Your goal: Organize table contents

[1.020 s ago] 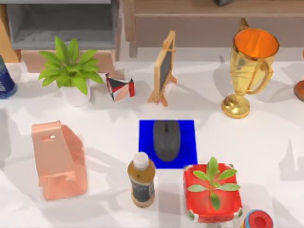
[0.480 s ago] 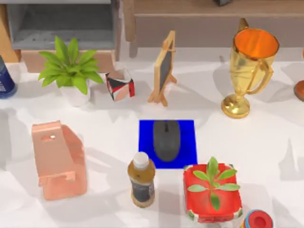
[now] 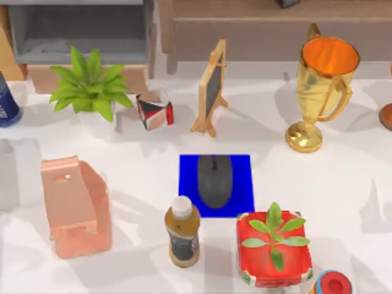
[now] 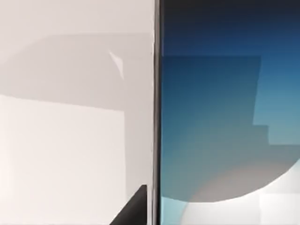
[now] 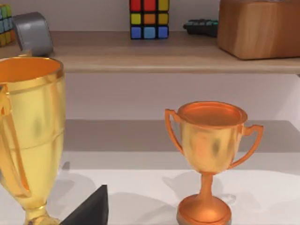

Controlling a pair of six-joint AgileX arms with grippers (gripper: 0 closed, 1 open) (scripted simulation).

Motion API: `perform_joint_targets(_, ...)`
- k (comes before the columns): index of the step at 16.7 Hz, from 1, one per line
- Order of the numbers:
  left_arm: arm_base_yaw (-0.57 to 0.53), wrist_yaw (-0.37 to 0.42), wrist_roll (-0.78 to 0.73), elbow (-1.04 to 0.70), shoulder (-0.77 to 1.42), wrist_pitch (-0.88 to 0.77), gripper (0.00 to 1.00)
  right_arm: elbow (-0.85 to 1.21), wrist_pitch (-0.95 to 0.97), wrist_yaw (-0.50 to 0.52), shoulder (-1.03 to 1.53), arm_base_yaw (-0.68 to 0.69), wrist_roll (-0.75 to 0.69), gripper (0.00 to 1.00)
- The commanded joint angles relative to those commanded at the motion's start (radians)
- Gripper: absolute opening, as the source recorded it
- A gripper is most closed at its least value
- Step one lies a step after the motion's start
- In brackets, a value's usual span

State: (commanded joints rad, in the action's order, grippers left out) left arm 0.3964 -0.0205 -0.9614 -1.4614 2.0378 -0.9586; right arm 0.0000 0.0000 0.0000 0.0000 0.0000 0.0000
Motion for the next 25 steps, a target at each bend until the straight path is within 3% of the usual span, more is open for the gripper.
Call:
perform_joint_targets(7,-0.266,-0.227,0.376,0.098,-0.278,0.029,0.0,0.0,0.0,0.0,0.0,0.0,0.0,1.0)
perform_joint_targets(18,-0.993,-0.689,1.319,0.435,-0.858,0.085,0.0,0.0,0.0,0.0,0.0,0.0,0.0,1.0)
perform_joint_targets(25,-1.404,-0.94,1.867,0.713,-1.034,0.128,0.0,0.0,0.0,0.0,0.0,0.0,0.0,1.0)
